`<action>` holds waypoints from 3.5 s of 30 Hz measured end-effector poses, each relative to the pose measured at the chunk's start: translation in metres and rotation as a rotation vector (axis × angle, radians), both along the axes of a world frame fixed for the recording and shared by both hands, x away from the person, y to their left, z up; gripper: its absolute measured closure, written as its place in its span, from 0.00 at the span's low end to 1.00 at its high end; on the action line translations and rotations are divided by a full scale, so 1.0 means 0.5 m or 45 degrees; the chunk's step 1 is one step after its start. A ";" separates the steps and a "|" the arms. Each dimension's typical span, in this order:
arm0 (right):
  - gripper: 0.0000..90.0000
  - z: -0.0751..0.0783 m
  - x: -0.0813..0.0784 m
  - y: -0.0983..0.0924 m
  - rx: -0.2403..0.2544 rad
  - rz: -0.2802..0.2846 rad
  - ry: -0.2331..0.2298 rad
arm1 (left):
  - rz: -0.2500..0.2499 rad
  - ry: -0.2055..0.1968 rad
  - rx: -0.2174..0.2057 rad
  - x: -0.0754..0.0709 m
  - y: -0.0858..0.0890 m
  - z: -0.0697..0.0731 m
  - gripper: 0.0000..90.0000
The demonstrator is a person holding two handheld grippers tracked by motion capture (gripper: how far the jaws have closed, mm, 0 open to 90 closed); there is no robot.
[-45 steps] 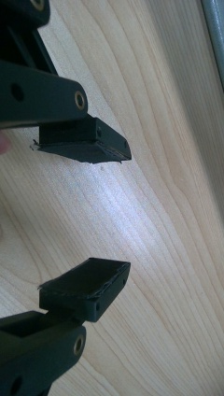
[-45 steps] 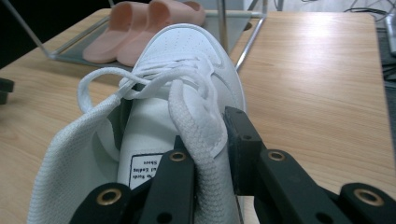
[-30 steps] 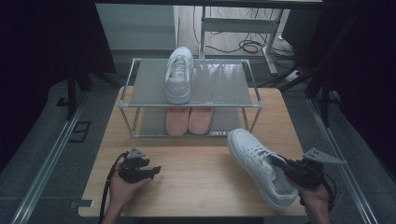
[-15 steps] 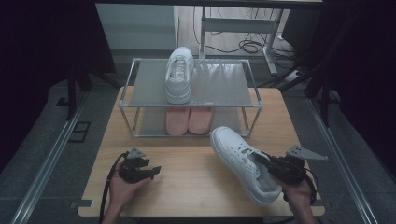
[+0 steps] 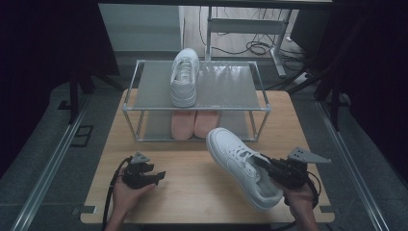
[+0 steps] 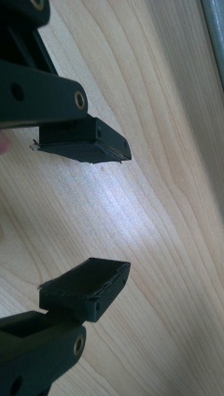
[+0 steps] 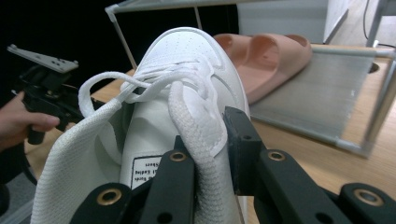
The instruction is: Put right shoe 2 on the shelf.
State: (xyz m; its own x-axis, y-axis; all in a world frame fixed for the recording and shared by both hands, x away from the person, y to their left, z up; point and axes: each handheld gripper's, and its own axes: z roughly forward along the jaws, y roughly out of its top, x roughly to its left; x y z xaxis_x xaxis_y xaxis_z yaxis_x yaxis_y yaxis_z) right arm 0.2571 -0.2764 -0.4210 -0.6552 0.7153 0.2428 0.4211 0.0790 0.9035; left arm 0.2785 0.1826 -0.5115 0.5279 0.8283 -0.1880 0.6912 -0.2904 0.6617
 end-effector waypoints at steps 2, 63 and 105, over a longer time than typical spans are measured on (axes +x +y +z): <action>0.90 0.004 -0.001 0.005 0.011 0.008 -0.006 | 0.001 0.000 0.000 0.000 0.000 0.000 0.46; 0.90 0.214 0.248 0.100 0.115 -0.276 -0.119 | 0.004 -0.003 -0.017 0.001 0.004 -0.001 0.45; 0.90 0.234 0.434 0.207 0.039 -0.505 0.026 | 0.011 -0.004 -0.047 0.002 0.012 0.001 0.45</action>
State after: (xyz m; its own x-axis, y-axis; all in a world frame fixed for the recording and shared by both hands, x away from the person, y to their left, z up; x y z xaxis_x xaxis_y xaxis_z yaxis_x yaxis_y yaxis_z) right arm 0.4741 -0.1727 -0.3038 -0.3243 0.9041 0.2781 0.4316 -0.1201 0.8940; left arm 0.2792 0.1888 -0.5110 0.5213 0.8255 -0.2166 0.6914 -0.2597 0.6742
